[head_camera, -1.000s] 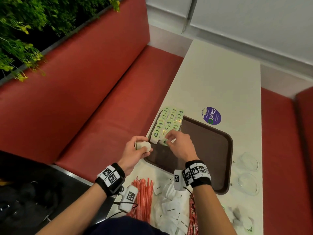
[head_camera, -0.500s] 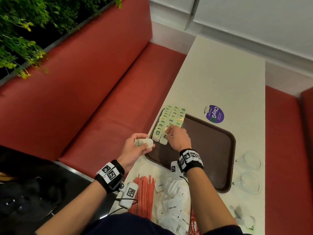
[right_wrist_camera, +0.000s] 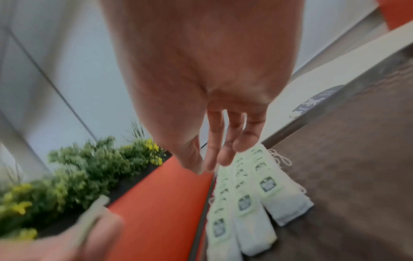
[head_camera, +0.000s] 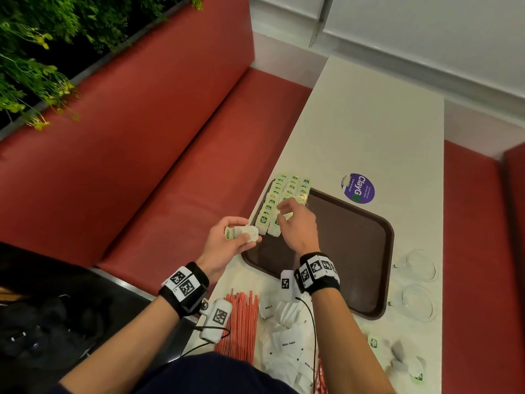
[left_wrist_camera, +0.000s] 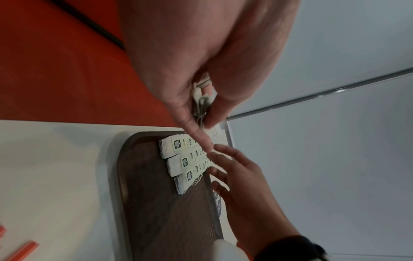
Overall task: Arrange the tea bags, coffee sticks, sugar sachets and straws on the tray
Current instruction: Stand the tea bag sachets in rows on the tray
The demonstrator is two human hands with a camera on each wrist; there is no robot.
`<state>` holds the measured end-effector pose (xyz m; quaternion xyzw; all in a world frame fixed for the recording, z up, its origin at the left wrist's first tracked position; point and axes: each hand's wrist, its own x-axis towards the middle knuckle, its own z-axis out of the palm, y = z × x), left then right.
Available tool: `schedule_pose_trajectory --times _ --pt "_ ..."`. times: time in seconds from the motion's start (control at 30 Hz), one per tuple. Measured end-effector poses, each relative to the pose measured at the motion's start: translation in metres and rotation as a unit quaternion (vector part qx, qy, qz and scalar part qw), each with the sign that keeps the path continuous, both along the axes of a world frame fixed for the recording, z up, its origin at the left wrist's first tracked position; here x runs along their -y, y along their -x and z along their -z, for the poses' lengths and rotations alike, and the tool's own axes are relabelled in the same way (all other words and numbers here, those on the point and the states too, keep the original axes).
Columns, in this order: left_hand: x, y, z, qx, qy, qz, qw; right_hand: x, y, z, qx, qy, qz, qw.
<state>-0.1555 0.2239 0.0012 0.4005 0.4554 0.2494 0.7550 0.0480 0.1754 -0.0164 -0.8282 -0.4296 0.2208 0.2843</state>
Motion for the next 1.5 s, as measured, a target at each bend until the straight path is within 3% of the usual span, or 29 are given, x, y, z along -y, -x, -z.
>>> schedule_pose_trajectory --times 0.1,0.3,0.43,0.57,0.67,0.83,1.0,1.13,1.33,1.5 --pt "0.001 -0.001 -0.001 0.009 0.003 -0.002 1.0 0.016 0.014 -0.017 -0.084 -0.058 -0.043 0.994" --pt "0.006 -0.003 -0.009 0.035 0.027 0.035 0.998 0.054 0.031 -0.026 -0.184 -0.07 -0.101 0.975" --pt "0.006 -0.003 -0.016 0.037 0.064 0.093 0.993 0.067 0.037 -0.027 -0.169 -0.127 -0.083 0.974" --pt "0.002 0.001 -0.016 0.013 0.048 0.16 0.986 0.077 0.037 -0.032 -0.143 -0.167 -0.089 0.971" --pt "-0.001 0.002 -0.014 -0.004 0.043 0.183 0.982 0.082 0.034 -0.033 -0.125 -0.19 -0.081 0.97" --pt "0.0 0.0 -0.012 0.023 0.071 0.191 0.979 0.091 0.025 -0.033 -0.168 -0.18 -0.057 0.967" --pt "0.007 -0.011 -0.01 0.03 0.054 0.21 0.976 0.091 0.016 -0.038 -0.202 -0.143 -0.035 0.968" --pt "0.012 -0.021 -0.005 -0.008 -0.033 0.238 0.971 0.086 0.008 -0.039 -0.204 -0.153 -0.002 0.967" --pt "0.012 -0.033 0.002 -0.057 -0.031 0.197 0.978 0.077 -0.004 -0.023 -0.141 -0.157 0.026 0.977" --pt "0.008 -0.029 0.008 -0.057 0.038 0.155 0.986 0.068 -0.03 0.01 -0.042 -0.057 0.003 0.997"
